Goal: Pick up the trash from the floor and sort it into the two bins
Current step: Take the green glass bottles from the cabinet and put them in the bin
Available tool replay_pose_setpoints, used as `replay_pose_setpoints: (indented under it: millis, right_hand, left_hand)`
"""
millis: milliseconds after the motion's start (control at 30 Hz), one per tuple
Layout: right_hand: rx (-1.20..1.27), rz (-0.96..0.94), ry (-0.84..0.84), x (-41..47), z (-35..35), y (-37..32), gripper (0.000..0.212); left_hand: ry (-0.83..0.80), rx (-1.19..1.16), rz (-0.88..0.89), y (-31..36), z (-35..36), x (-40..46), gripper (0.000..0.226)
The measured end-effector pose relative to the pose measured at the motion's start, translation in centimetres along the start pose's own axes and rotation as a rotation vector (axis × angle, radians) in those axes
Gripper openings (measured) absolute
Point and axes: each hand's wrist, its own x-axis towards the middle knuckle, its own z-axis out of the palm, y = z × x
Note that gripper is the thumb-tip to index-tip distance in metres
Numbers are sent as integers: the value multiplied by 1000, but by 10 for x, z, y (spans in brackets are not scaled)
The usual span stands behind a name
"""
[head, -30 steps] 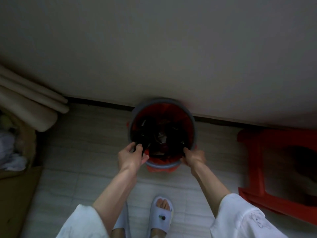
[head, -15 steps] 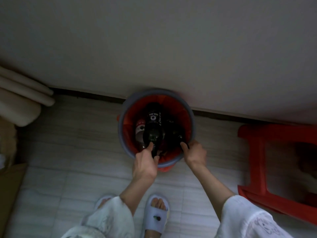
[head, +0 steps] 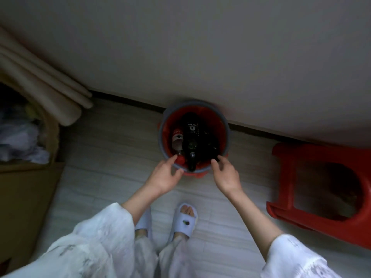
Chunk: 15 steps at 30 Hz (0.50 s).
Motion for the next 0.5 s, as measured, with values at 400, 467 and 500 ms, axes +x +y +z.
replay_pose_setpoints:
  millis: [400, 467, 500]
  right_hand:
    - [77, -414, -126, -250, -71, -203, 34]
    - [39, -503, -156, -278, -72, -231, 31]
    - [15, -561, -182, -295, -68, -248, 30]
  left_hand:
    - [444, -398, 23, -22, -208, -283, 36]
    - [566, -499, 33, -34, -237, -324, 30]
    - [641, -556, 24, -43, -250, -353, 27]
